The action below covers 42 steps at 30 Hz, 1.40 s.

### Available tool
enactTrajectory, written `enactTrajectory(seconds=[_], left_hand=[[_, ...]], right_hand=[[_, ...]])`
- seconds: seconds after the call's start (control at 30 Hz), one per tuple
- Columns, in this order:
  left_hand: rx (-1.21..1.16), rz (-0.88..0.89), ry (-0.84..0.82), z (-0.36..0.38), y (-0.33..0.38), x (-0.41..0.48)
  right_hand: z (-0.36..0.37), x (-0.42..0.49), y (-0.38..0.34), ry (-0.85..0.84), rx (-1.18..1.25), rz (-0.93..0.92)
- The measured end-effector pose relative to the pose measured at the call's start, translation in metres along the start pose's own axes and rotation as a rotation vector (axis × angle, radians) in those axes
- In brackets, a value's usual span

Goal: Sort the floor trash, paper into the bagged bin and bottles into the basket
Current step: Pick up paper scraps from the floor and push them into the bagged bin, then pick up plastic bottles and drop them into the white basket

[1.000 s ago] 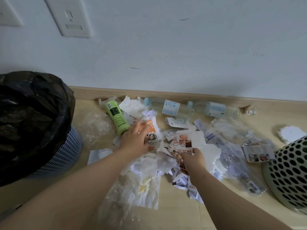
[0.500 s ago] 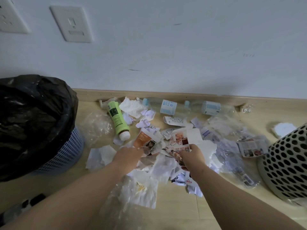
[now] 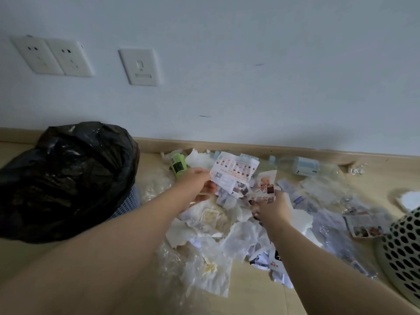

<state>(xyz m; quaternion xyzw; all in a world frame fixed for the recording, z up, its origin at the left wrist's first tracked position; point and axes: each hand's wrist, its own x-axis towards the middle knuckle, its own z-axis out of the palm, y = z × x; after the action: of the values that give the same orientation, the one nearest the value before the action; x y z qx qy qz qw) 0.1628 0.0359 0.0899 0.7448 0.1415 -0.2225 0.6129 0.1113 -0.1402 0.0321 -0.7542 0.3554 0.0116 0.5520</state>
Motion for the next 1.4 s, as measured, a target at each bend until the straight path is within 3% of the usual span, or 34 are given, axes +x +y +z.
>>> enactTrajectory(seconds=[0.2, 0.37, 0.53, 0.6, 0.67, 0.73, 0.83, 1.07, 1.23, 1.4], left_hand=[[0.025, -0.181, 0.117, 0.015, -0.021, -0.007], [0.136, -0.123, 0.125, 0.016, -0.042, 0.004], [0.401, 0.010, 0.026, 0.020, -0.052, 0.001], [0.336, -0.014, 0.006, 0.020, -0.054, 0.000], [0.111, -0.091, -0.036, 0.018, -0.049, -0.002], [-0.083, -0.172, -0.121, 0.018, -0.043, -0.004], [-0.166, -0.193, -0.159, 0.019, -0.036, -0.009], [-0.190, -0.039, 0.058, -0.012, -0.012, -0.017], [-0.260, 0.177, 0.307, -0.042, 0.021, -0.020], [-0.357, 0.316, 0.425, -0.069, 0.033, -0.028]], right_hand=[[0.017, -0.021, -0.028, -0.166, 0.286, 0.163], [0.016, -0.025, -0.028, -0.293, 0.452, 0.246], [0.013, -0.028, -0.018, -0.396, 0.422, 0.170], [0.011, -0.029, -0.018, -0.360, 0.423, 0.145], [0.010, -0.029, -0.022, -0.329, 0.430, 0.127], [0.011, -0.030, -0.027, -0.358, 0.409, 0.118], [0.016, -0.032, -0.030, -0.423, 0.342, 0.090], [0.036, -0.044, -0.056, -0.555, 0.310, 0.026], [0.053, -0.054, -0.073, -0.470, 0.391, 0.007], [0.064, -0.062, -0.080, -0.436, 0.394, 0.012]])
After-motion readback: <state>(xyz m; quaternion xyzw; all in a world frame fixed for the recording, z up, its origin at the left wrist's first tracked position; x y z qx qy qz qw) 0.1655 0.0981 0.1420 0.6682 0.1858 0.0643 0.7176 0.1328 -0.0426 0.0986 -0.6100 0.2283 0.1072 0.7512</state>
